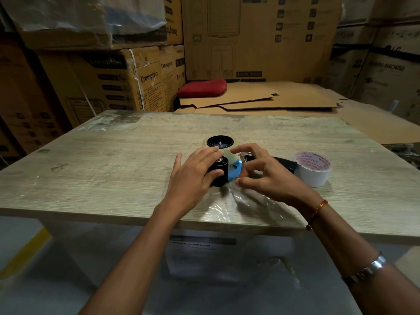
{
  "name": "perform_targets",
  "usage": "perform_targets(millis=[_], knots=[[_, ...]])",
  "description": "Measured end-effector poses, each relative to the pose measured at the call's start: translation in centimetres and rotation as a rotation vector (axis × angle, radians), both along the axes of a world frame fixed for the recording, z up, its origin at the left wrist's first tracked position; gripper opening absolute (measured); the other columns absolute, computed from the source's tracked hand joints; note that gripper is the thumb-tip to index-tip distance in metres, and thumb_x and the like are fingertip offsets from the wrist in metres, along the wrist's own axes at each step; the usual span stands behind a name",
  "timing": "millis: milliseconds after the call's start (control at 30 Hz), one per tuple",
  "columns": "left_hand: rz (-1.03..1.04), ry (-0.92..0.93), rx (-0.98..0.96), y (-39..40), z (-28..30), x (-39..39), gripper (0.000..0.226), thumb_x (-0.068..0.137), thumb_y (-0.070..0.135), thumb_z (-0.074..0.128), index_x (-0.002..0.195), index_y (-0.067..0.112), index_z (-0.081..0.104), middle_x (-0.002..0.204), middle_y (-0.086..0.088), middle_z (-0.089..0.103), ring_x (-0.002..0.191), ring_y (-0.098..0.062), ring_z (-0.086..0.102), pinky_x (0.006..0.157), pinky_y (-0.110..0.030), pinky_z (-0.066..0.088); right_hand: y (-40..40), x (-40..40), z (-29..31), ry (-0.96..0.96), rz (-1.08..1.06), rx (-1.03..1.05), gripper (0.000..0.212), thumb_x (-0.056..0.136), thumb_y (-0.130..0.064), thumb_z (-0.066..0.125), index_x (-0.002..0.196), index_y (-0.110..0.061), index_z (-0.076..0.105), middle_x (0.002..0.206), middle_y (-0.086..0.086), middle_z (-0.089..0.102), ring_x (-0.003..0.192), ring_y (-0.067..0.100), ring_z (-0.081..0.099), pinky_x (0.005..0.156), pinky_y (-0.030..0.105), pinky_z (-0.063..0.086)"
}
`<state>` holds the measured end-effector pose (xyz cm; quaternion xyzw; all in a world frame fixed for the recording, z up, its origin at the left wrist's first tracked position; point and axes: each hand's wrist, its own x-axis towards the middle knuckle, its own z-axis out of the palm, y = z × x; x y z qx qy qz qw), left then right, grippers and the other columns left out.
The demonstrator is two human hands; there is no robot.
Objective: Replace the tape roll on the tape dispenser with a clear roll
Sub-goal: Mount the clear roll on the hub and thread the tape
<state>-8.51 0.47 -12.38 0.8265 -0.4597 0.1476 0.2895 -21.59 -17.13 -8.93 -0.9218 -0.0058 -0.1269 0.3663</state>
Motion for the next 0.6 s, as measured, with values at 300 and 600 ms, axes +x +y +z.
perform_targets(millis=[300, 600], knots=[[0.05, 0.018, -0.01, -1.1, 0.0, -0.1, 0.052, 0.097, 0.05, 0.049, 0.147, 0.036, 0.043, 0.157, 0.013, 0.038, 0.15, -0.013, 0.023, 0.122, -0.058, 0.005, -0.5, 0.6, 0.6, 0.064, 0.039, -0.076, 0.021, 0.087, -0.031, 0.076, 0.072, -0.017, 0.071, 0.145, -0.02, 0.039, 0.142, 0.003, 0.023, 0.12, 0.047, 0.027], [0.066, -0.179, -0.105, 0.1, -1.4, -4.4, 0.035, 0.085, 0.061, 0.055, 0.089, 0.026, 0.059, 0.091, 0.011, 0.055, 0.091, -0.015, 0.048, 0.076, -0.034, 0.04, 0.1, 0.8, 0.4, 0.039, -0.021, 0.022, 0.021, 0.088, -0.034, 0.074, 0.075, -0.017, 0.071, 0.149, -0.018, 0.041, 0.143, 0.005, 0.023, 0.118, 0.044, 0.024]])
